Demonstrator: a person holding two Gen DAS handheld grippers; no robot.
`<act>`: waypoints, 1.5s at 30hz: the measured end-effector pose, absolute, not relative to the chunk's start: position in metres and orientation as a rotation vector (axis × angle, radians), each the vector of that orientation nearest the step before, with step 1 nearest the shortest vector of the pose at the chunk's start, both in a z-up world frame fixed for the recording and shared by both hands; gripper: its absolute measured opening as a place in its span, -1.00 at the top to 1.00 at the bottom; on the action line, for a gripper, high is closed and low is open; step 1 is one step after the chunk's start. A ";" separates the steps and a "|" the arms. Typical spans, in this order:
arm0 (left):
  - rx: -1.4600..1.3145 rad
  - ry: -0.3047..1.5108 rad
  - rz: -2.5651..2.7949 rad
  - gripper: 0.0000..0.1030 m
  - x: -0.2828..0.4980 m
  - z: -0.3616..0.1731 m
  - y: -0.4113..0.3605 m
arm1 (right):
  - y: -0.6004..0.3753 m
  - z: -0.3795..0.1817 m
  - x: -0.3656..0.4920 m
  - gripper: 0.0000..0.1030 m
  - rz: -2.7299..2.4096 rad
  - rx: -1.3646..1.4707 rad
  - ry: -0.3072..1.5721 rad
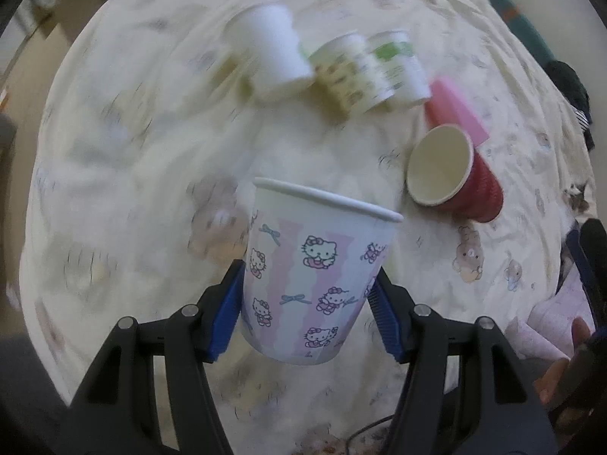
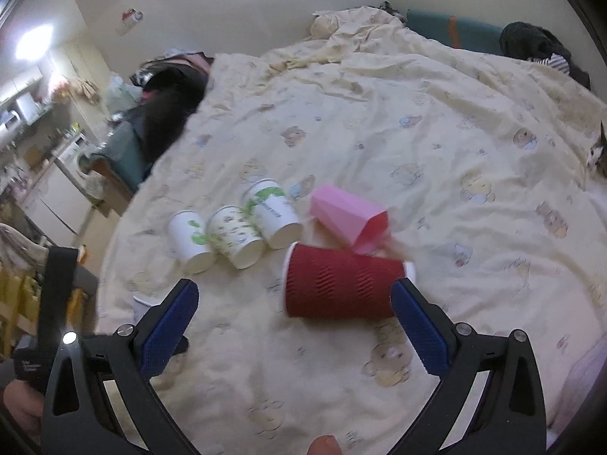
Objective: Flip cup upside down
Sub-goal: 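Lift the Hello Kitty cup with the left gripper and set it upright, then grasp the upright Hello Kitty cup with the right gripper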
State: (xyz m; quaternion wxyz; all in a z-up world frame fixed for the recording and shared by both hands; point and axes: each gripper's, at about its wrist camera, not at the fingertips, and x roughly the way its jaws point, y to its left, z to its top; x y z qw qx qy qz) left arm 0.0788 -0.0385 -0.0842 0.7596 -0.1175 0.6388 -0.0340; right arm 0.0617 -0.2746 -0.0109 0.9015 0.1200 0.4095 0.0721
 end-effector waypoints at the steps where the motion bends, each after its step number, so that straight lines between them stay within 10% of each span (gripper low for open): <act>1: -0.259 1.389 -0.062 -0.15 0.075 -0.085 -0.039 | -0.272 -0.011 0.058 -1.00 0.142 0.237 0.844; 21: -0.257 1.498 0.034 -0.20 0.060 -0.142 -0.053 | -0.284 -0.030 0.038 -1.00 0.088 0.278 0.891; 25: -0.254 1.476 0.024 -0.78 0.056 -0.137 -0.055 | -0.282 -0.030 0.039 -1.00 0.097 0.280 0.892; 45: -0.202 1.302 -0.097 -0.79 0.035 -0.053 -0.020 | -0.274 -0.026 0.037 -1.00 0.116 0.261 0.878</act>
